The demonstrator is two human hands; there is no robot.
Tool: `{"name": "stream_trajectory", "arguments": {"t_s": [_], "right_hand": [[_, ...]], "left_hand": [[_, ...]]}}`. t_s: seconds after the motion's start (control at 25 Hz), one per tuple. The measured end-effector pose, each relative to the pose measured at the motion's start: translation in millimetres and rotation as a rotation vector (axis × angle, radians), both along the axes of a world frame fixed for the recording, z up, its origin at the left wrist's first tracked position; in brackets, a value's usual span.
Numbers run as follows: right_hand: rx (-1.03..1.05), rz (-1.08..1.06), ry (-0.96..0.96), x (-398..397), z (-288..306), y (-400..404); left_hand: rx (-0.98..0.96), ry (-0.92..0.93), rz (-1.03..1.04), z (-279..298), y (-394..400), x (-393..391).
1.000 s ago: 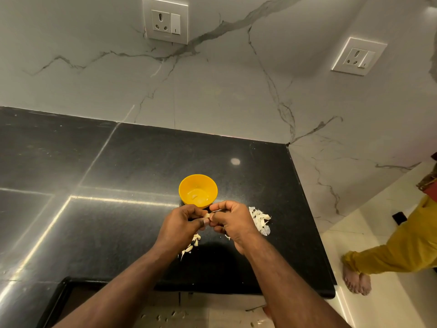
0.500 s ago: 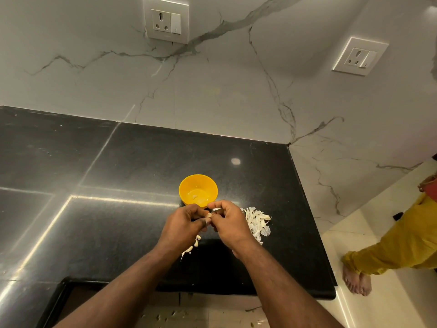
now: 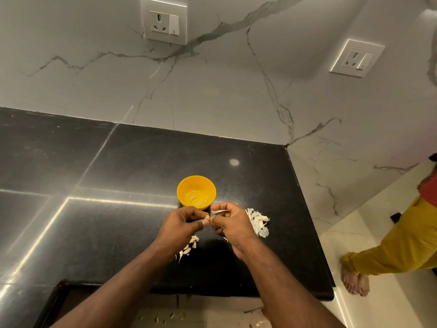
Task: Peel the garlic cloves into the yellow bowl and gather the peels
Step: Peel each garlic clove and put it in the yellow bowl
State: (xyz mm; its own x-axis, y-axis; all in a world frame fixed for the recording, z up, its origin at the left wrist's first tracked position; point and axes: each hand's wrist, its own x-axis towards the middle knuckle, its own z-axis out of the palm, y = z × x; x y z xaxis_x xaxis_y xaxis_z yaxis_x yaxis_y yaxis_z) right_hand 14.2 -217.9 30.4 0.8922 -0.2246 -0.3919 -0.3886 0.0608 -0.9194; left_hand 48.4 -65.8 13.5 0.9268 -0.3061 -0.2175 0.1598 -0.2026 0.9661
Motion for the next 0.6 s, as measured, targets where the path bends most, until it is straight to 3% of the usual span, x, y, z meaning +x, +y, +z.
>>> {"name": "stream_trajectory", "arguments": {"t_s": [0.32,0.4,0.52,0.6], "right_hand": [[-0.777,0.149,0.021,-6.9,-8.8,-22.9],[-0.697,0.15,-0.067,-7.2,-4.8,-23.7],[-0.413,0.239,-0.129,-8.2,1.9,-14.8],[-0.368,0.251,-0.141,-7.4,-0.3,-9.5]], "left_hand": [[-0.052,0.086,0.004,1.4,1.0,-2.7],[-0.057,0.108,-0.019,0.0,0.8,-4.6],[-0.079,0.135,-0.062,-0.3,1.3,-4.9],[-0.087,0.143,-0.075,1.3,1.8,-5.3]]}}
